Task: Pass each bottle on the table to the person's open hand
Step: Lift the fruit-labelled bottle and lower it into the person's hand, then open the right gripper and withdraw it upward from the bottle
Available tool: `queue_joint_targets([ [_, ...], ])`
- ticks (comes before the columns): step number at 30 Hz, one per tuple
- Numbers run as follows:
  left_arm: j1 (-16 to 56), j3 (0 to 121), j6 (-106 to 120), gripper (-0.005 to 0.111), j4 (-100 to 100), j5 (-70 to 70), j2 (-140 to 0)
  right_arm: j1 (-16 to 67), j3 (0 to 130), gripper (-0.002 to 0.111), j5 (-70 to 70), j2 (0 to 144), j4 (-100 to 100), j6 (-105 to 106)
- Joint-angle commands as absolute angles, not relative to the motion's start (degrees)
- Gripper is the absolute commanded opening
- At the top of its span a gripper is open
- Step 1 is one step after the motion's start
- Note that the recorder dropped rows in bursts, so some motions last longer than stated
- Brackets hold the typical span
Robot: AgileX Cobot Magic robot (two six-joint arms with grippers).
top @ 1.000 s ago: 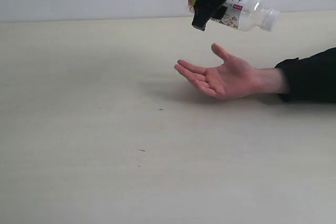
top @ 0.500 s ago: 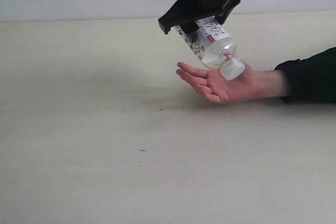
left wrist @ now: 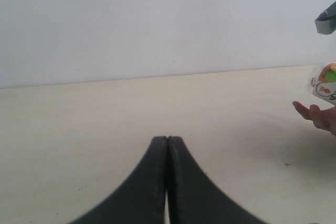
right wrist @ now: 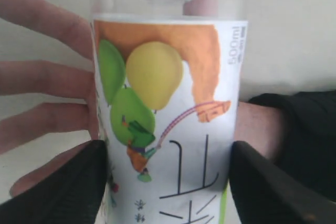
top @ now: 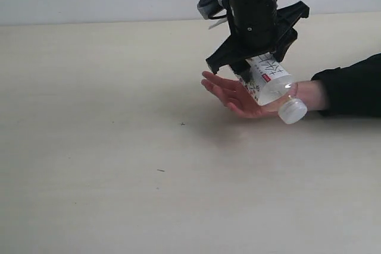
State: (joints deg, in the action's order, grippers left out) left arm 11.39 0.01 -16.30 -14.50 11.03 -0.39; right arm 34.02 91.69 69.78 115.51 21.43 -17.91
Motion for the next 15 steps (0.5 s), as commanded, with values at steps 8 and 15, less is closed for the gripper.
queue_joint_targets([
  [8,11.41,0.0,-16.7,0.0,-14.48,10.83,0.0,33.86,90.64,0.001,64.63,117.89,22.1,-19.74],
  [15,11.41,0.0,-16.7,0.0,-14.48,10.83,0.0,33.98,90.64,0.028,64.84,117.89,23.0,-19.78],
])
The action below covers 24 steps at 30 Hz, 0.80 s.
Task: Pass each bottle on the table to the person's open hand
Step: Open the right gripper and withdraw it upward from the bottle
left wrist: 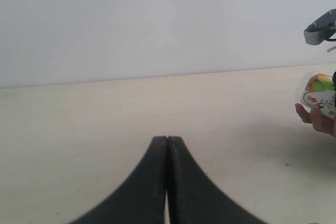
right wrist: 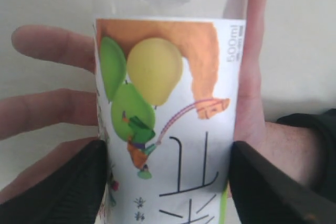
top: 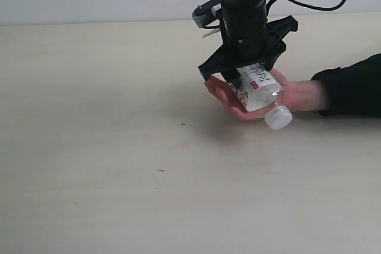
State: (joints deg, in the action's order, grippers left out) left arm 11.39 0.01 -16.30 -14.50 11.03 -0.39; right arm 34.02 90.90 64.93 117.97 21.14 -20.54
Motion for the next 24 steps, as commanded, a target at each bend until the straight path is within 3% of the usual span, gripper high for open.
queue_joint_targets([
  [1,11.41,0.0,-16.7,0.0,-14.48,10.83,0.0,33.98,90.64,0.035,65.14,117.89,22.89,-18.97],
  [7,11.41,0.0,-16.7,0.0,-14.48,10.83,0.0,33.98,90.64,0.074,66.22,117.89,21.82,-16.59],
  [9,11.41,0.0,-16.7,0.0,-14.48,10.83,0.0,33.98,90.64,0.081,66.22,117.89,21.82,-16.59],
  [24,11.41,0.0,-16.7,0.0,-14.48,10.83,0.0,33.98,92.49,0.08,69.96,111.9,27.8,-14.88],
])
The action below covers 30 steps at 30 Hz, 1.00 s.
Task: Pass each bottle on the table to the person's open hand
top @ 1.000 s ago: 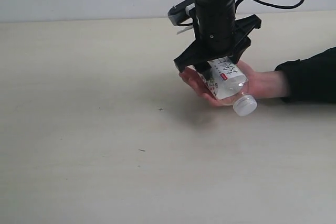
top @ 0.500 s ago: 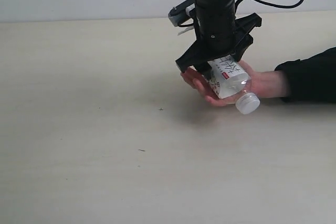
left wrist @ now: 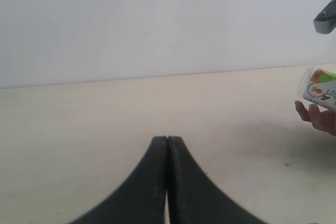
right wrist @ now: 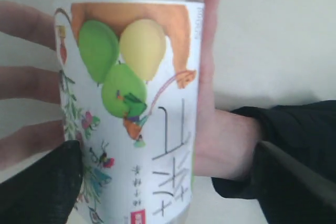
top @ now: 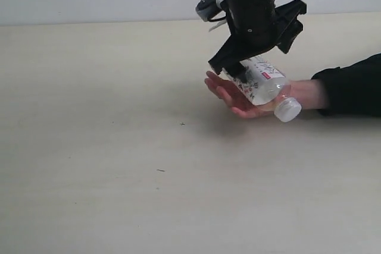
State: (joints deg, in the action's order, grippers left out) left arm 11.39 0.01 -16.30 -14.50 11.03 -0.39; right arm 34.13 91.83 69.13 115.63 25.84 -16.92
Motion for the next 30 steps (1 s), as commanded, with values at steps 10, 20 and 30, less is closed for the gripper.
queue_joint_targets([
  [10,11.41,0.0,-16.7,0.0,-14.48,10.83,0.0,33.98,90.75,0.005,69.96,99.47,25.5,-11.97],
  [20,11.41,0.0,-16.7,0.0,-14.48,11.2,0.0,33.98,62.03,0.0,56.97,73.42,24.72,-13.46],
  [30,11.41,0.0,-16.7,0.0,-14.48,11.2,0.0,33.98,32.02,0.0,33.63,42.13,24.01,-13.3],
])
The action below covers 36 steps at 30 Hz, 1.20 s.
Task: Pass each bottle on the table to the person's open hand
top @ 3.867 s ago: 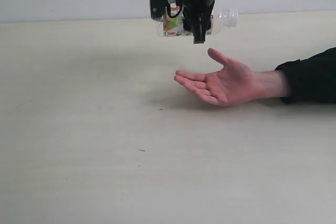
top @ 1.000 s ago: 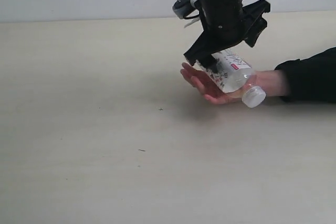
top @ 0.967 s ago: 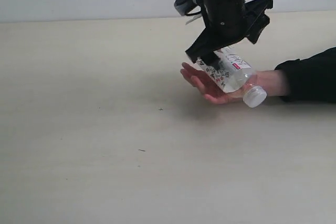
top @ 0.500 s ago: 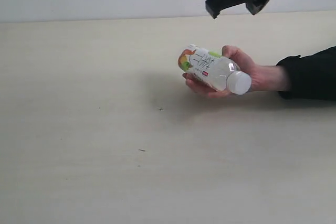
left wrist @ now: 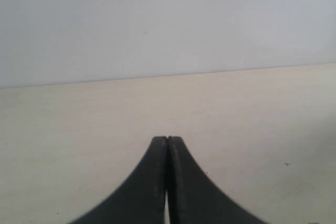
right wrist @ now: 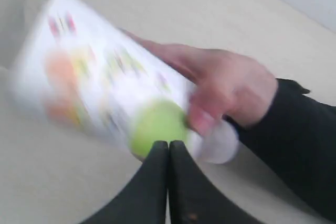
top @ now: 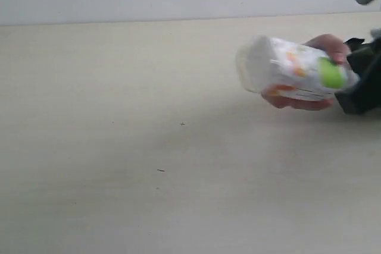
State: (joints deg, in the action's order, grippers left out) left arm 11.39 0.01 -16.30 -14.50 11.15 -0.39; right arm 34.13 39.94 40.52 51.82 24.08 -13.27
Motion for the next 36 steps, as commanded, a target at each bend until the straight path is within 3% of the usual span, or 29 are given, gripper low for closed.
queue_joint_targets([
  [1,11.41,0.0,-16.7,0.0,-14.48,11.2,0.0,33.98,30.1,0.0,31.99,39.11,24.01,-13.6],
  [10,11.41,0.0,-16.7,0.0,-14.48,11.2,0.0,33.98,20.28,0.0,32.64,15.33,25.93,-13.96],
  [17,11.41,0.0,-16.7,0.0,-14.48,11.2,0.0,33.98,12.48,0.0,30.61,0.07,38.6,-33.99],
  [21,11.41,0.0,-16.7,0.0,-14.48,11.34,0.0,33.98,13.81,0.0,37.84,0.0,37.87,-49.46],
  [36,11.41,0.0,-16.7,0.0,-14.48,11.34,0.0,34.68,13.81,0.0,38.22,0.0,37.85,-50.61],
])
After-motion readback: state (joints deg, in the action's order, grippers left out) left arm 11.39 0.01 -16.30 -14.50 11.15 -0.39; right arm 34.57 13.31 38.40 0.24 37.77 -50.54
